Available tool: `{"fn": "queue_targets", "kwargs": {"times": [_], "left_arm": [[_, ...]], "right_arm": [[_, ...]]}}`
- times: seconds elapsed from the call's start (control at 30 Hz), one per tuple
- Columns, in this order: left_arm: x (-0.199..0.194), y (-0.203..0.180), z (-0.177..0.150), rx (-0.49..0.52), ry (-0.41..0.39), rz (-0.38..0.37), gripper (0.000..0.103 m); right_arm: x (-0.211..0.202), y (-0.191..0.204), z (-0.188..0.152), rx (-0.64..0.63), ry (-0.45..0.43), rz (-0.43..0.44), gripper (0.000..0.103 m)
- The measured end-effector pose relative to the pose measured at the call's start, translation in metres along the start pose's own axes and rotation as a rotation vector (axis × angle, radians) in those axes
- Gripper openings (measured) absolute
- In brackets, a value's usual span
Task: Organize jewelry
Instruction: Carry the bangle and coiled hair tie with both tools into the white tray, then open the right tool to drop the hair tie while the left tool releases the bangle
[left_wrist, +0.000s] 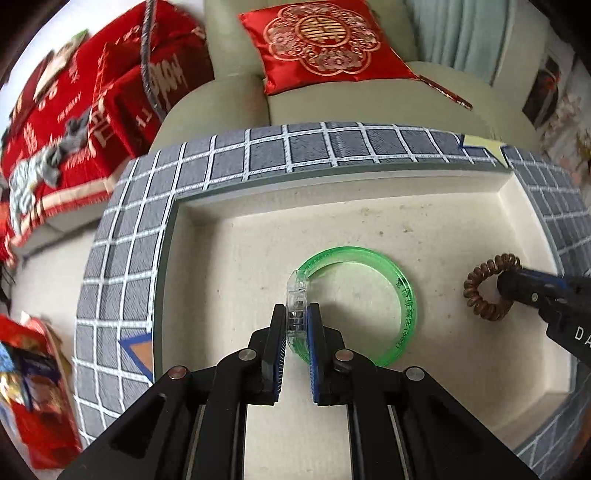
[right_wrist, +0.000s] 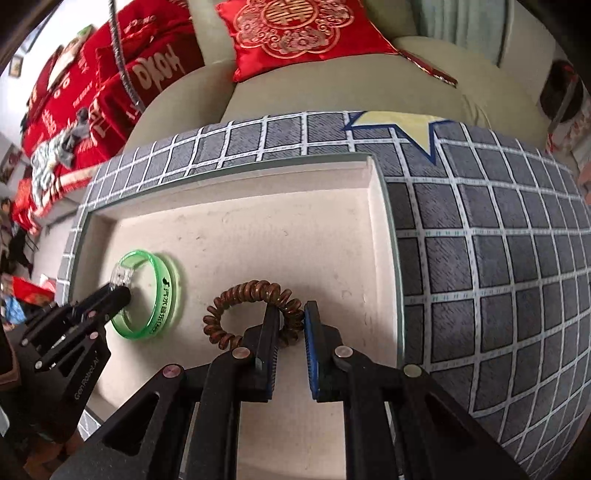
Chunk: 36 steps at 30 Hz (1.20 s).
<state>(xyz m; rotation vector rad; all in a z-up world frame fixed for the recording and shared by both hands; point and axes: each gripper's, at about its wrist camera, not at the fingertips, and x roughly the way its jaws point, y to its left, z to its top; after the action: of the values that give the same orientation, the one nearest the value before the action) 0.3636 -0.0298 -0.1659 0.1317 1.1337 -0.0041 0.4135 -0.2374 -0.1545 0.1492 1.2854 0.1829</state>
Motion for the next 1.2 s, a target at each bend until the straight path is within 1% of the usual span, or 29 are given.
{"fn": "queue_targets", "kwargs": {"times": [0.13, 0.17, 0.2, 0.23, 0.27, 0.3, 0.4, 0.53, 0.6, 0.7, 0.97, 1.0, 1.03, 1.07, 1.1, 1.13, 1.2], "left_arm": [[-0.001, -0.004, 0.000, 0.033, -0.001, 0.029, 0.026], [-0.001, -0.004, 0.000, 0.036, -0.001, 0.036, 0.026], [-0.001, -0.004, 0.000, 0.037, 0.000, 0.041, 0.026], [-0.001, -0.004, 0.000, 0.034, 0.000, 0.042, 0.026], [-0.001, -0.004, 0.000, 0.029, 0.002, 0.043, 0.026], [-0.002, -0.003, 0.000, 0.021, 0.005, 0.043, 0.026], [-0.003, -0.003, 0.000, 0.010, 0.018, 0.034, 0.026], [-0.008, -0.004, -0.001, 0.018, -0.006, 0.029, 0.026], [-0.007, -0.004, -0.001, 0.021, 0.002, 0.029, 0.026], [-0.005, -0.001, -0.001, 0.004, 0.015, 0.020, 0.026], [-0.010, 0.004, -0.001, -0.014, -0.002, -0.003, 0.026], [-0.010, 0.005, -0.001, -0.016, -0.005, -0.003, 0.035], [-0.011, 0.005, 0.000, -0.020, -0.006, -0.003, 0.095], [-0.012, 0.007, 0.001, -0.030, -0.003, 0.003, 0.103], [-0.013, 0.008, 0.000, -0.043, -0.026, 0.017, 0.103], [-0.013, 0.009, 0.000, -0.045, -0.037, 0.016, 0.103], [-0.009, 0.009, 0.001, -0.046, -0.032, -0.001, 0.103]], "right_arm": [[0.000, -0.002, 0.000, 0.009, -0.001, 0.008, 0.017], [0.000, -0.002, 0.000, 0.012, -0.002, 0.016, 0.021], [0.000, -0.002, -0.001, 0.012, -0.002, 0.023, 0.034], [-0.001, -0.001, -0.001, 0.011, -0.002, 0.024, 0.045], [-0.002, -0.001, -0.001, 0.012, -0.006, 0.028, 0.062], [-0.004, -0.002, -0.001, 0.019, -0.017, 0.041, 0.063], [-0.009, -0.006, -0.003, 0.052, -0.034, 0.064, 0.063], [-0.018, -0.010, -0.005, 0.083, -0.052, 0.097, 0.065], [-0.016, -0.010, -0.005, 0.077, -0.033, 0.092, 0.073], [-0.019, -0.012, -0.008, 0.105, -0.039, 0.099, 0.073], [-0.032, -0.018, -0.017, 0.136, -0.057, 0.126, 0.073], [-0.033, -0.018, -0.018, 0.140, -0.057, 0.131, 0.073], [-0.035, -0.018, -0.020, 0.147, -0.057, 0.137, 0.073], [-0.036, -0.018, -0.022, 0.152, -0.057, 0.143, 0.073], [-0.038, -0.018, -0.023, 0.156, -0.058, 0.149, 0.074], [-0.039, -0.018, -0.025, 0.158, -0.060, 0.151, 0.074], [-0.044, -0.017, -0.027, 0.164, -0.070, 0.160, 0.080]]}}
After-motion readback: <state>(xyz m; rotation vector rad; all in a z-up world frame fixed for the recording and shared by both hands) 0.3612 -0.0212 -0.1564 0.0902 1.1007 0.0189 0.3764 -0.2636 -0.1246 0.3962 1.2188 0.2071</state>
